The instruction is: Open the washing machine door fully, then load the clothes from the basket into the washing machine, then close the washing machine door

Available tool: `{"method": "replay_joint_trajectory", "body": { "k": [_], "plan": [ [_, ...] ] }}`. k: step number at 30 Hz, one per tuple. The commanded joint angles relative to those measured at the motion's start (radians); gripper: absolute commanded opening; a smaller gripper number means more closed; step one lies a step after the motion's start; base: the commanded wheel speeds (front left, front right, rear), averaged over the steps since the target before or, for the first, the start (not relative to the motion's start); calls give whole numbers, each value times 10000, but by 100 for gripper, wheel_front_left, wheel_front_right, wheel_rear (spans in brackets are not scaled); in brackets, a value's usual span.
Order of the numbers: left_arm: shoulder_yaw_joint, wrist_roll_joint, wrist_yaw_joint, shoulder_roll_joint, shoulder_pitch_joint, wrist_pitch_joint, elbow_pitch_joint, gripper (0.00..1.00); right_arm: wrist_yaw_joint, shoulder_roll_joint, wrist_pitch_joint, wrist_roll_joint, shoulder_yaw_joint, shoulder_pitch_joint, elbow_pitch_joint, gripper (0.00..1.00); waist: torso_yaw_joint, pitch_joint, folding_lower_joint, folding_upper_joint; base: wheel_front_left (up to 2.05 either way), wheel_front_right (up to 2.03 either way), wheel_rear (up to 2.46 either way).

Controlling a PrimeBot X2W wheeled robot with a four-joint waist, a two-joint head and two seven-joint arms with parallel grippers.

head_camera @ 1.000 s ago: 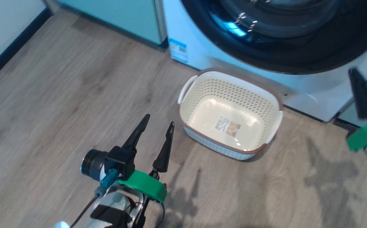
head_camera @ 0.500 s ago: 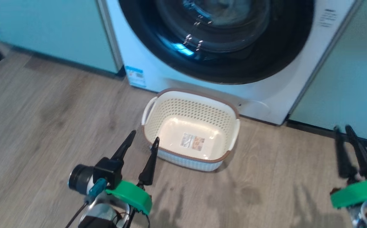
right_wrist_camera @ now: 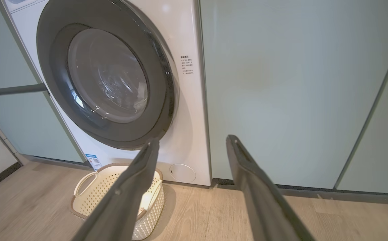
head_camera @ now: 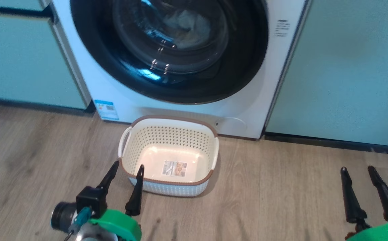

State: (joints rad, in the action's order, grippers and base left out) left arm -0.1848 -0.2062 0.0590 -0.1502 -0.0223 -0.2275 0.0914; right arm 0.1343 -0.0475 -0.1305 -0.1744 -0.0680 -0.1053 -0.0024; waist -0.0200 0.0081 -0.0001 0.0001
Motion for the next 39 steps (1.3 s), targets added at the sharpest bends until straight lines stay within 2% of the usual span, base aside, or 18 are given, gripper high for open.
{"method": "replay_joint_trajectory", "body": {
  "k": [1,13,39],
  "plan": [
    [490,-59,119,-204,179,55,-437,100,-36,-36,11,57,172,118,-494,100,-287,-185,1,-1,0,0,0],
    [564,-145,365,-350,-353,357,-926,100,-36,-29,170,-168,-10,-805,-1141,100,-660,-438,1,-1,0,0,0],
    [387,-264,535,-452,-426,566,-1179,100,-36,-28,204,-289,108,-760,-1075,100,-748,-439,1,-1,0,0,0]
  ]
}}
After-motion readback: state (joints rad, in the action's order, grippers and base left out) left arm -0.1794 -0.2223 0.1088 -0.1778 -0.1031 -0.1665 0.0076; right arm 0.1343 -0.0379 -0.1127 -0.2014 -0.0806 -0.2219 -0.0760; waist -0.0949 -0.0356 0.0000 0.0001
